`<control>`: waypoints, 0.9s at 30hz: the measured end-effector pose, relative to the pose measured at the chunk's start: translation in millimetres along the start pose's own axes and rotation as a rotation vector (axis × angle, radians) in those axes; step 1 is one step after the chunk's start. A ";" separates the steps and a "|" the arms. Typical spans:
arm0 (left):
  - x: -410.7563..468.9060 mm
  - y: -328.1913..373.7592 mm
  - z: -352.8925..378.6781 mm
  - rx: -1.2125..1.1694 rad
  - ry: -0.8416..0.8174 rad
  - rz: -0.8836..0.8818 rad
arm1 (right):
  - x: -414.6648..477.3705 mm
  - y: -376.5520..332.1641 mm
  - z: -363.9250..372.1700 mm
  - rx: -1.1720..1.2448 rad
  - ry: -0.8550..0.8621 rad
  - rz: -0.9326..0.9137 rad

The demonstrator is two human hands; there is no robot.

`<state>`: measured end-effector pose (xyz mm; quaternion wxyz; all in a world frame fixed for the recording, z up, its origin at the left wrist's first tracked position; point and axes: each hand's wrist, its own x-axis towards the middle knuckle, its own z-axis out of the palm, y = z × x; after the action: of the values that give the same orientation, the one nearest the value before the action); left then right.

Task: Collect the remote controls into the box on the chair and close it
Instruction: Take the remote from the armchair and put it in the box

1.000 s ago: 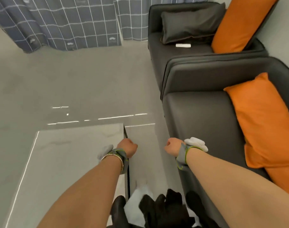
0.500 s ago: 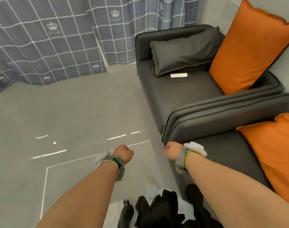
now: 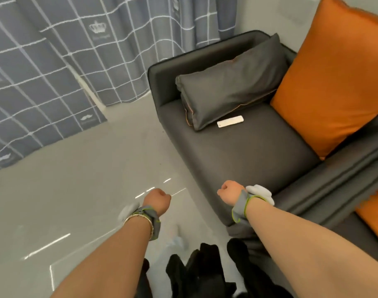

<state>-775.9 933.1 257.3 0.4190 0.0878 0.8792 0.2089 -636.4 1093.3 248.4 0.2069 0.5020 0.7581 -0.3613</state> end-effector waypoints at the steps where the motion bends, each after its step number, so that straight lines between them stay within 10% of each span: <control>1: 22.3 17.2 -17.2 0.036 -0.011 0.007 | 15.9 -16.0 -6.6 0.033 0.002 0.035; 19: 307.2 372.4 -14.4 0.577 -0.103 0.427 | 292.0 -26.8 -162.0 0.320 0.075 0.441; 27: 395.5 461.2 65.9 0.946 0.058 1.000 | 412.2 -16.0 -168.8 0.307 0.048 0.505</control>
<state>-984.9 1496.7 146.8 0.1652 0.6509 0.7405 -0.0270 -811.8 1469.2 85.3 0.1936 0.7088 0.5501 -0.3968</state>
